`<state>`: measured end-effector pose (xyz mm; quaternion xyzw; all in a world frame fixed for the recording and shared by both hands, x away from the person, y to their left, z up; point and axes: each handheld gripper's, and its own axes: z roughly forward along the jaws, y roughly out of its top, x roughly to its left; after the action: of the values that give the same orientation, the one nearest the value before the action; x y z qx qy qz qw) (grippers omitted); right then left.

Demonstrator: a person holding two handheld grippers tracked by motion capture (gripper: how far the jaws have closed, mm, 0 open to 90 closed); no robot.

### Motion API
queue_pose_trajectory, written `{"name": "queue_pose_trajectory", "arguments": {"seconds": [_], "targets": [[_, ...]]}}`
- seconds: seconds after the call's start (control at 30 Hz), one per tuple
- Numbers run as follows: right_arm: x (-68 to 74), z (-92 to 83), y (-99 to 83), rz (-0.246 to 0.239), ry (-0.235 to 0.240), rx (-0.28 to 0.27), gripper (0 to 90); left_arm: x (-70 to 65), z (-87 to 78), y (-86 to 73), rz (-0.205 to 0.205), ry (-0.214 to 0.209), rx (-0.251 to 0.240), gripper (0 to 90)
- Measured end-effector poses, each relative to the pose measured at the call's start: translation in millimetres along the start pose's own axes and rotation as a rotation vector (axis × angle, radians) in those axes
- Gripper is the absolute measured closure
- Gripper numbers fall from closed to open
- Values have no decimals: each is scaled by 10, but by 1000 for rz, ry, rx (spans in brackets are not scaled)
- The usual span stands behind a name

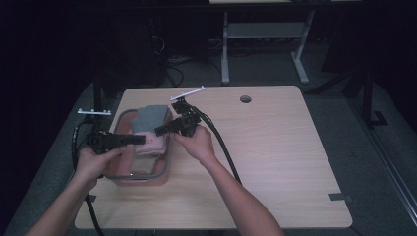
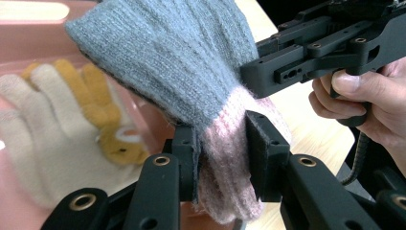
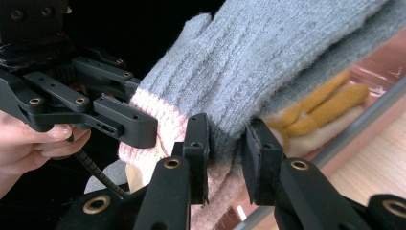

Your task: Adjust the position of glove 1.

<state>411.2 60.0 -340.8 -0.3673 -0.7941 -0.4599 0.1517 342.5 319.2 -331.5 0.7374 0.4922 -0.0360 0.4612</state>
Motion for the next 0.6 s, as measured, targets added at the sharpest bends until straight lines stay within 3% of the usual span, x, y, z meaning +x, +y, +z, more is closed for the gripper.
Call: {"name": "queue_pose_trajectory", "arguments": {"seconds": [0.6], "targets": [[-86,350,18,28,12,47,732,250,-28,-106,-29,48,26,681]]}}
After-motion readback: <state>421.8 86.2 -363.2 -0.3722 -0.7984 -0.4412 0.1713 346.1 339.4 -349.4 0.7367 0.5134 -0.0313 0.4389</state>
